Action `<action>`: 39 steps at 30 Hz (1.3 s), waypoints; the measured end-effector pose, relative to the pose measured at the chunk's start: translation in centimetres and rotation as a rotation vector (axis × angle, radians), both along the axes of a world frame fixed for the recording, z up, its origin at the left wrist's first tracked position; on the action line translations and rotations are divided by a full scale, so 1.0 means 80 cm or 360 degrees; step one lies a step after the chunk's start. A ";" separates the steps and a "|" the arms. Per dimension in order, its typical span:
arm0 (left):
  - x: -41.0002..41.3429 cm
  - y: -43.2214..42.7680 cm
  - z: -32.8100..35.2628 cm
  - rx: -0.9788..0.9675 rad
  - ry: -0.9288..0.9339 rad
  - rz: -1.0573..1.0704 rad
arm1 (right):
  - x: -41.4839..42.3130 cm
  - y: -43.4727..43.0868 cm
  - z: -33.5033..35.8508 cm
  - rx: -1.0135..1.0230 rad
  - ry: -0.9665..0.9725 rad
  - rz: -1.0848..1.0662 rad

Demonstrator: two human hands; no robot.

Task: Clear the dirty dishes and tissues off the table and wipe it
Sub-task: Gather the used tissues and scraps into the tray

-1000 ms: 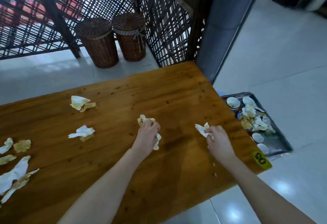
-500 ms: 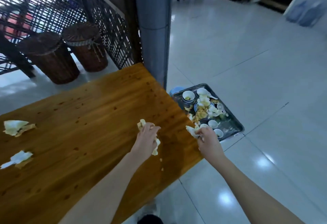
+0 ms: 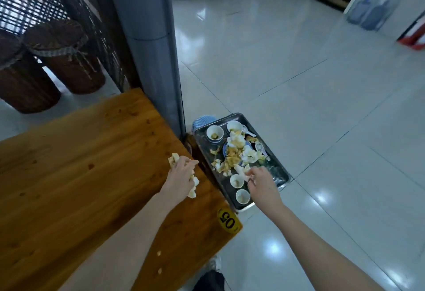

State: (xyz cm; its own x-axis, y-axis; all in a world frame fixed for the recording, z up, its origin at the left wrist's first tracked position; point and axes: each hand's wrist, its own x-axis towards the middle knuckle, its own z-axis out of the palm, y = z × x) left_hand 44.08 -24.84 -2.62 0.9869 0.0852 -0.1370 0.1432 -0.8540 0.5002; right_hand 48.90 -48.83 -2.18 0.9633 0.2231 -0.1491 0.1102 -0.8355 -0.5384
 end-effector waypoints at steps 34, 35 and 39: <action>0.321 -0.171 -0.097 -0.0358 0.0402 0.0448 | 0.379 -0.081 -0.127 -0.0078 0.0374 0.0544; 0.325 -0.169 -0.099 -0.0364 0.0405 0.0478 | 0.384 -0.081 -0.132 -0.0072 0.0401 0.0576; 0.334 -0.157 -0.106 -0.0396 0.0433 0.0574 | 0.399 -0.082 -0.144 -0.0104 0.0501 0.0730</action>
